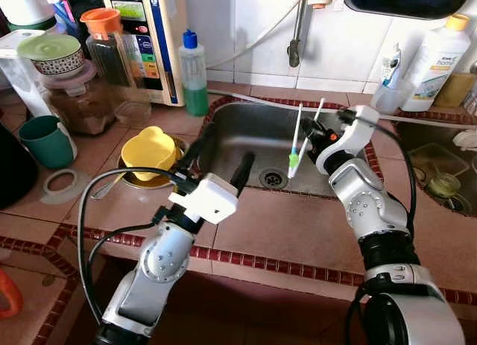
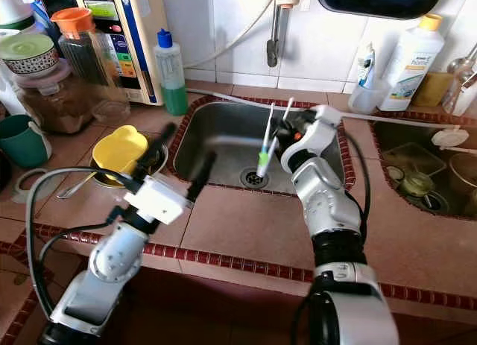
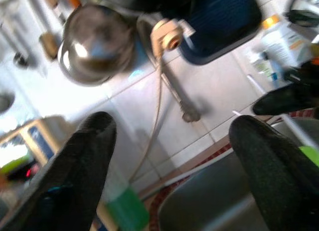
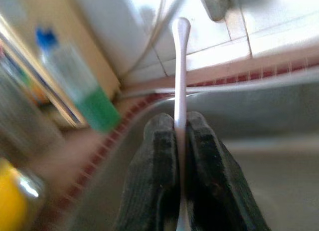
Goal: Kitchen organization
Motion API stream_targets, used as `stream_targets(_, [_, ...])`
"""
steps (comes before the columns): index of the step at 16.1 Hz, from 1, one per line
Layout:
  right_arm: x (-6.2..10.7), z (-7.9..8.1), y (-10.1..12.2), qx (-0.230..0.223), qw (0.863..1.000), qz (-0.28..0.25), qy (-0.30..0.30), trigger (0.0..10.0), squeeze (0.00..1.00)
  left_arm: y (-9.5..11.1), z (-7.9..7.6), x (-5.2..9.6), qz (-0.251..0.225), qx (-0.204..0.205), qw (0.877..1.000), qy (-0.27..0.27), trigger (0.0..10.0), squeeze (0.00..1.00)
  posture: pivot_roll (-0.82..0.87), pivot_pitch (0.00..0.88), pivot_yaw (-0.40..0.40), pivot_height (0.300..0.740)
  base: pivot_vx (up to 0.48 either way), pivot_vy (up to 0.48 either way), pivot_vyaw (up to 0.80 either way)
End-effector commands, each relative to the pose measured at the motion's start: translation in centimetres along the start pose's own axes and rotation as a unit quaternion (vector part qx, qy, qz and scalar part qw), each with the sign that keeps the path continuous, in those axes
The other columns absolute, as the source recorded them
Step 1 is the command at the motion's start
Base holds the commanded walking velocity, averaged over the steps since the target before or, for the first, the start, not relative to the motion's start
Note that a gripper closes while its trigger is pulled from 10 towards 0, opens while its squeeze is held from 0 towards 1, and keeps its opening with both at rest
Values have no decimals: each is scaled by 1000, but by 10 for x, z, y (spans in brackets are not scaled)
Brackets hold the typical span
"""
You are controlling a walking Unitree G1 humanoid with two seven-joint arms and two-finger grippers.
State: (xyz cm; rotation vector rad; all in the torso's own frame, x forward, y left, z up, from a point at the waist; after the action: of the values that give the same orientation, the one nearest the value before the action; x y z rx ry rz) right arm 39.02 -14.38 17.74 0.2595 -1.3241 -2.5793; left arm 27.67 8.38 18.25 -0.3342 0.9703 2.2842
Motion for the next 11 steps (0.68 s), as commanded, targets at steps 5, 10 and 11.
stream_targets(5, [-11,16,-7,303,950,22,76,0,0,-15,11,2,64,44,997,28,10000,1000,49,33,20,740,0,0,0])
stream_targets(10, [-14,13,-14,421,899,47,110,0,0,-25,15,4,107,70,991,41,10000,1000,61,24,24,740,0,0,0])
stream_targets(11, [-13,13,-17,439,889,55,118,627,0,-27,16,4,113,72,990,41,10000,1000,60,24,27,740,0,0,0])
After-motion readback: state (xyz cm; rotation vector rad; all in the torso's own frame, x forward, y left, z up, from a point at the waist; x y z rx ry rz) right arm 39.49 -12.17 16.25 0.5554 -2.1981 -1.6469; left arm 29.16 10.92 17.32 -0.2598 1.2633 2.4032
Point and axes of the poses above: a point about 5 cm out from each wrist's last joint towards the gripper, its own x axis pointing back from the gripper into the wrist, its own y axis along the axis of the wrist's last joint, z = x × y, the point moved 1 cm from there along -x, pointing out of the wrist towards the gripper, and after that the axes turned 15 degrees about -x, right-handed, at the moved point
